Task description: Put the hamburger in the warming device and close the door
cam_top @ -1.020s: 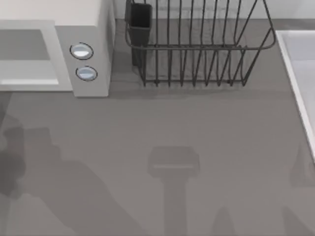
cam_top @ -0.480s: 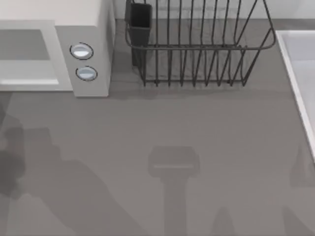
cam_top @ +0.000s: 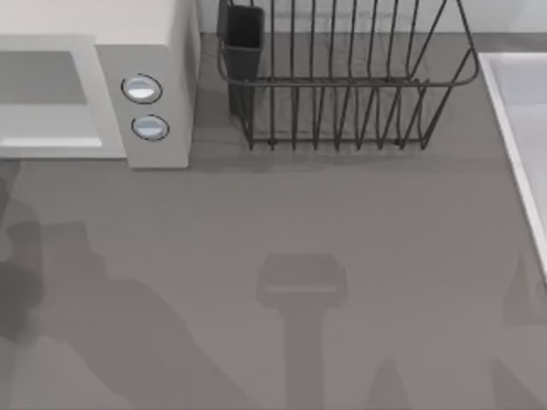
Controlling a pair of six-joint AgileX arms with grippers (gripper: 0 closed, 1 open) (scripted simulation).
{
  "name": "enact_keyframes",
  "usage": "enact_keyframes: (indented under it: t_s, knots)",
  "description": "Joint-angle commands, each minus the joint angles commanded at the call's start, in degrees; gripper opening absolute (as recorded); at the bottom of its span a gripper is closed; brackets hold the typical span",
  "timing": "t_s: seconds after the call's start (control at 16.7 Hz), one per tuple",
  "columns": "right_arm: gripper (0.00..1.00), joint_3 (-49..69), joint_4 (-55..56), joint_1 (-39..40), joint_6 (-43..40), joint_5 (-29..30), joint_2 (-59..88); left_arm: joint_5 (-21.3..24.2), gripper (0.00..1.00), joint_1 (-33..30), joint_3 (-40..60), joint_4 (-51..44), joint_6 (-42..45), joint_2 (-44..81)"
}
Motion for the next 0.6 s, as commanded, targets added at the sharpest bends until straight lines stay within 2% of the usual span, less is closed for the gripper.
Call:
enact_keyframes:
  t_s: [0.24, 0.3, 0.6]
  knots:
    - [1.0, 0.0, 0.0, 0.0, 0.0, 0.0, 0.0, 0.0, 0.0, 0.0, 0.0, 0.0, 0.0, 0.0]
    - [1.0, 0.0, 0.0, 0.0, 0.0, 0.0, 0.0, 0.2, 0.0, -1.3, 0.3, -4.0, 0.1, -3.9]
    - [1.0, 0.0, 0.0, 0.0, 0.0, 0.0, 0.0, -1.2, 0.0, -4.9, 0.6, -10.6, -2.6, -6.1]
